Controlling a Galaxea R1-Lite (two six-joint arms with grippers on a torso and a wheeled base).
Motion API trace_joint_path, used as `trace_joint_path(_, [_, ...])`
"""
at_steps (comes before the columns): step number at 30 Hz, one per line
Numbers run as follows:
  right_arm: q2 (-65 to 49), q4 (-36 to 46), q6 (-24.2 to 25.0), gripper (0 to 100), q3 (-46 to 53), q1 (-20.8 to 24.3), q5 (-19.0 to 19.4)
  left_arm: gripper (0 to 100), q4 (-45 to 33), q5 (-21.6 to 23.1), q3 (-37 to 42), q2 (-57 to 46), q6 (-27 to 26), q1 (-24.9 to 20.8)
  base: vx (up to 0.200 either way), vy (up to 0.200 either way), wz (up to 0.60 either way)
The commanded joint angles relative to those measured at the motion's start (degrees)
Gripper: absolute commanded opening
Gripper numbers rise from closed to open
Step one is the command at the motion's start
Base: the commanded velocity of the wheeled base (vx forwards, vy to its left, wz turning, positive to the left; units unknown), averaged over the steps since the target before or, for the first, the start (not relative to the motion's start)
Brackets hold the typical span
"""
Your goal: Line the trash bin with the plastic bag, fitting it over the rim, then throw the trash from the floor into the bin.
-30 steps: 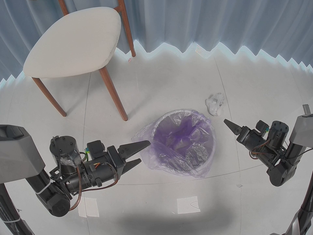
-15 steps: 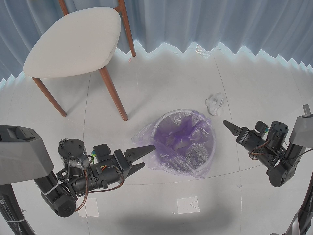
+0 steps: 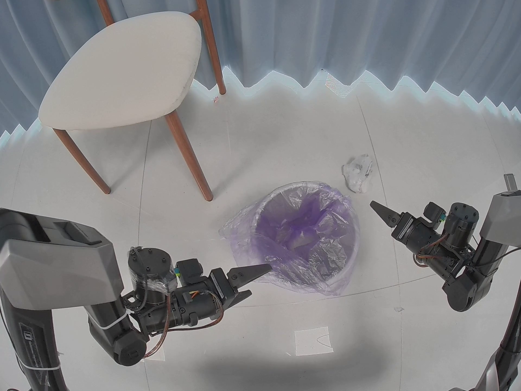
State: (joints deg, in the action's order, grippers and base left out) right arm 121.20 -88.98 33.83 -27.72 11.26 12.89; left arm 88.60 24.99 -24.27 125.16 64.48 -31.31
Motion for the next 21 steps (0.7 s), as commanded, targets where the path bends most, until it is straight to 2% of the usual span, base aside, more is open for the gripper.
trace_joint_path(1, [0.6, -1.0, 0.0, 100, -0.1, 0.0, 0.0, 100, 0.0, -1.4, -2.2, 5.3, 0.0, -0.2, 0.000, 0.000, 0.00])
trace_joint_path(13, [0.6, -0.9, -0.1, 100, -0.1, 0.1, 0.0, 100, 0.0, -2.1, -7.3, 8.0, 0.0, 0.0, 0.000, 0.000, 0.00])
trace_joint_path(14, [0.6, -0.9, -0.1, 100, -0.1, 0.1, 0.0, 0, 0.0, -2.1, -7.3, 8.0, 0.1, -0.1, 0.000, 0.000, 0.00])
trace_joint_path(21, [0.6, -0.9, -0.1, 100, 0.0, 0.2, 0.0, 0, 0.0, -2.1, -7.5, 9.1, 0.0, 0.5, 0.000, 0.000, 0.00])
